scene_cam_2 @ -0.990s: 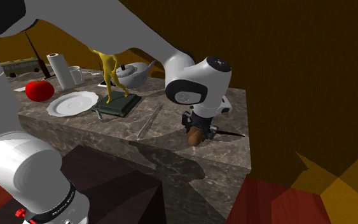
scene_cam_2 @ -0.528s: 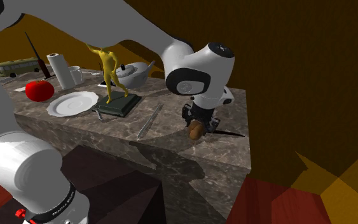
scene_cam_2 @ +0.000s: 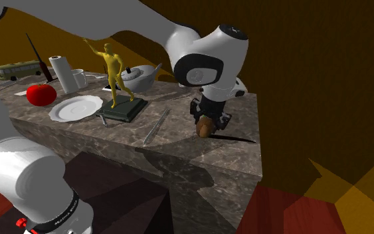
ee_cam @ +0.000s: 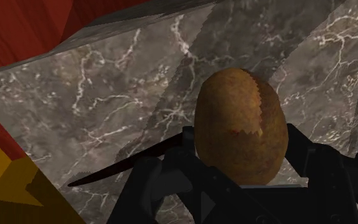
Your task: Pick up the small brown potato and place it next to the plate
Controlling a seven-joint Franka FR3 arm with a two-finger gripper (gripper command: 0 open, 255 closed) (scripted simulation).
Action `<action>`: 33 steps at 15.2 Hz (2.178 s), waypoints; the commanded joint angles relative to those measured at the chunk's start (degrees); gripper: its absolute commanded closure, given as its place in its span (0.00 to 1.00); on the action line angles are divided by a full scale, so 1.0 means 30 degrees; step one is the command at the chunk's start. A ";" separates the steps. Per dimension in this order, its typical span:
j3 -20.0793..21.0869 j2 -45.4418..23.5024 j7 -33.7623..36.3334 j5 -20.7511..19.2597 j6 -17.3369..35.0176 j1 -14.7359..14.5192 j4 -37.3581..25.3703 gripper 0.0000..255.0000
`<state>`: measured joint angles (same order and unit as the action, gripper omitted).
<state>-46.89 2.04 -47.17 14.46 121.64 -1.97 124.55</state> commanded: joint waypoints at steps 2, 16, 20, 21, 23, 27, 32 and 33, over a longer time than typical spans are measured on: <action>0.0054 0.0455 0.0456 -0.0487 -0.0669 0.0013 -0.0423 1.00; 0.3364 0.6228 0.6087 -0.4295 -0.1025 0.0153 0.2952 1.00; 0.5247 0.8312 0.8336 -0.4908 -0.0681 0.0348 0.5048 1.00; 0.5704 0.8781 0.8873 -0.4977 -0.0616 0.0359 0.5524 1.00; 0.6617 0.9663 0.9922 -0.5024 -0.0501 0.0336 0.6417 1.00; 0.8433 1.1204 1.1961 -0.4800 -0.0312 0.0087 0.7965 1.00; 1.0698 1.2679 1.4486 -0.4061 -0.0077 -0.0645 0.9421 1.00; 1.1153 1.2904 1.4994 -0.3866 -0.0021 -0.0845 0.9644 1.00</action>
<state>-14.71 39.97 -3.68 2.37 121.23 -4.02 152.51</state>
